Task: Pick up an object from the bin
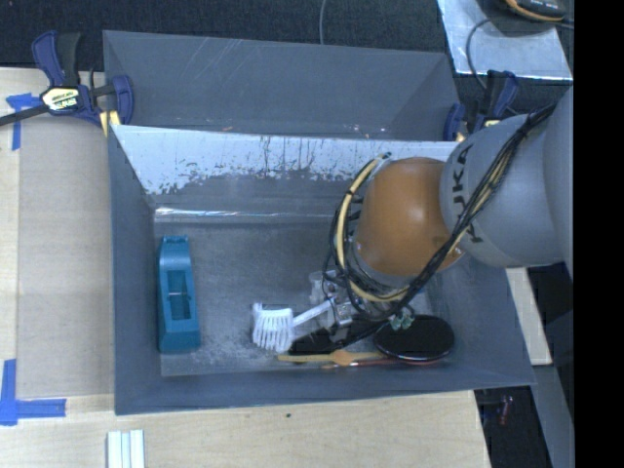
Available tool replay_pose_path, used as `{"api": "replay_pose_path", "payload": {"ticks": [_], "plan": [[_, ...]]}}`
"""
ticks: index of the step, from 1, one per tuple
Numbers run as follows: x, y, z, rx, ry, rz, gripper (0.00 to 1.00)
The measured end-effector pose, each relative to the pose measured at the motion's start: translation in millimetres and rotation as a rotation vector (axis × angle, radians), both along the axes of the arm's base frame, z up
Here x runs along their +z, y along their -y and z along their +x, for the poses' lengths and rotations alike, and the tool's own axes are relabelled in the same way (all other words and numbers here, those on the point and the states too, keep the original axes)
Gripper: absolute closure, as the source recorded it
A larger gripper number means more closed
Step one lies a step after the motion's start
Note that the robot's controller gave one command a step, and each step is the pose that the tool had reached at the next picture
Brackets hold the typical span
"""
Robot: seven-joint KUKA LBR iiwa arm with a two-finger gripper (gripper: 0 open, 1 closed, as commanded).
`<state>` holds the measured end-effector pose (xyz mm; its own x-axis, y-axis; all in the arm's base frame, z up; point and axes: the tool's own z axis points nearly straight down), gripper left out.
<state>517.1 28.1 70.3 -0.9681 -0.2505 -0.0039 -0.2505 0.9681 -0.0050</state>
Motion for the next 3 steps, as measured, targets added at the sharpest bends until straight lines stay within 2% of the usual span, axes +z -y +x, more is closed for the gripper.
{"api": "replay_pose_path", "payload": {"ticks": [1, 2, 3], "plan": [[0, -4, 2.8, 0.028, 0.003, 0.0, 1.0], [73, -5, 0.3, 0.046, -0.002, 0.0, 1.0], [55, -8, 3.4, 0.051, 0.008, 0.001, 1.0]]}}
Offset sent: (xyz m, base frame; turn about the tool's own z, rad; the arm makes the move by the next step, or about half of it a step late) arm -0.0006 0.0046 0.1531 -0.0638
